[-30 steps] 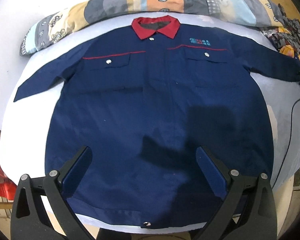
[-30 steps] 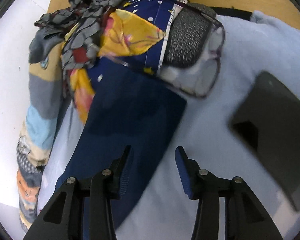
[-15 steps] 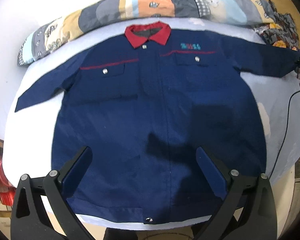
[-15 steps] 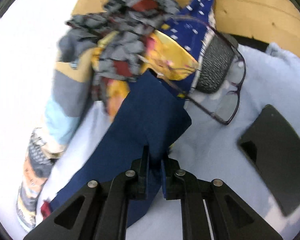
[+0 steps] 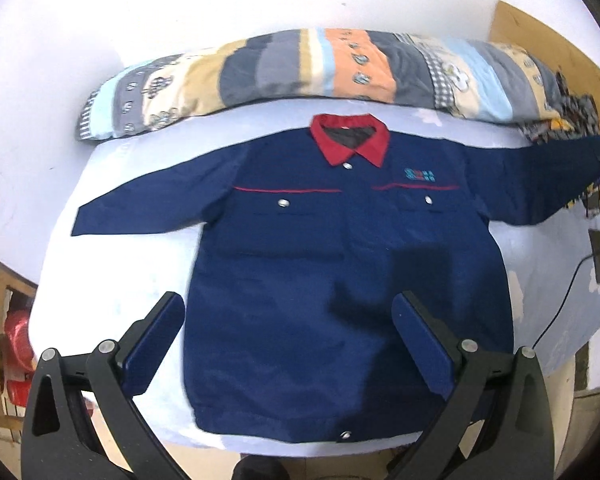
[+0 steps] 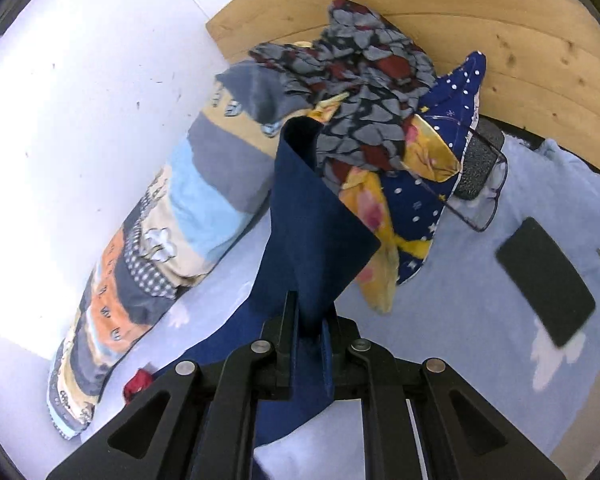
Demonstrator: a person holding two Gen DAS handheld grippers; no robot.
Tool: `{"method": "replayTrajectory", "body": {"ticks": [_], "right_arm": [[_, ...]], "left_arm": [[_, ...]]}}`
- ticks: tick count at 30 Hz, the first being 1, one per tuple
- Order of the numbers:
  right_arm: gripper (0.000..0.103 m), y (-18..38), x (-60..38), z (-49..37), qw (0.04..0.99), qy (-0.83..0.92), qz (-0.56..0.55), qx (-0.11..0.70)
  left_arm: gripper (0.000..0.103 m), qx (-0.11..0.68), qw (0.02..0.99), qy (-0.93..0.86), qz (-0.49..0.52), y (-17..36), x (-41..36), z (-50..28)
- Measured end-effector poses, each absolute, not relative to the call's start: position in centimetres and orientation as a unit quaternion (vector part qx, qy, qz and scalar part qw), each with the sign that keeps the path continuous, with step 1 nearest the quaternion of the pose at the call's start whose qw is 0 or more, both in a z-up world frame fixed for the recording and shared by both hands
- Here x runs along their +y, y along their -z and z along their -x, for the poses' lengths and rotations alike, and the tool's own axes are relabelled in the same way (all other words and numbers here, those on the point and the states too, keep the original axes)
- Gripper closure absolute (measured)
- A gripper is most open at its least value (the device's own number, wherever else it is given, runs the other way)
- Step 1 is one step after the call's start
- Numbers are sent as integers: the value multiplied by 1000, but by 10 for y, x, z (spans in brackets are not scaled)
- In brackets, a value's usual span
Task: Fold large clothes
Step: 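Lift the sleeve with the right tool and lay it across the jacket body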
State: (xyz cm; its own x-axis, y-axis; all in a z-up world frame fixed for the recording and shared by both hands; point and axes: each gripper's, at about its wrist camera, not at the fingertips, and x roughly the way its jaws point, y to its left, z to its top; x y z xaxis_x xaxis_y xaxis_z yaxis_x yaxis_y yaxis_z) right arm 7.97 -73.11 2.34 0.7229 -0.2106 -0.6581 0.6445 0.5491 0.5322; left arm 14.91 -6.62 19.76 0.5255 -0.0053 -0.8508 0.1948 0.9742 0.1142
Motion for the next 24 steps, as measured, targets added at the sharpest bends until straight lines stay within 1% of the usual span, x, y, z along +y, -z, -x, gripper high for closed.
{"method": "replayTrajectory", "body": {"ticks": [9, 15, 19, 24], "right_arm": [[93, -100, -636, -80, 851, 218, -393, 272], [93, -139, -561, -99, 873, 168, -363, 278], [93, -151, -510, -118, 885, 135, -343, 284], [93, -141, -459, -145, 883, 108, -345, 300]], "left_arm": [[0, 481, 871, 41, -91, -259, -9, -143], [0, 478, 873, 33, -89, -271, 26, -138], [0, 480, 873, 27, -78, -275, 49, -136], [0, 462, 883, 14, -76, -286, 79, -132]]}}
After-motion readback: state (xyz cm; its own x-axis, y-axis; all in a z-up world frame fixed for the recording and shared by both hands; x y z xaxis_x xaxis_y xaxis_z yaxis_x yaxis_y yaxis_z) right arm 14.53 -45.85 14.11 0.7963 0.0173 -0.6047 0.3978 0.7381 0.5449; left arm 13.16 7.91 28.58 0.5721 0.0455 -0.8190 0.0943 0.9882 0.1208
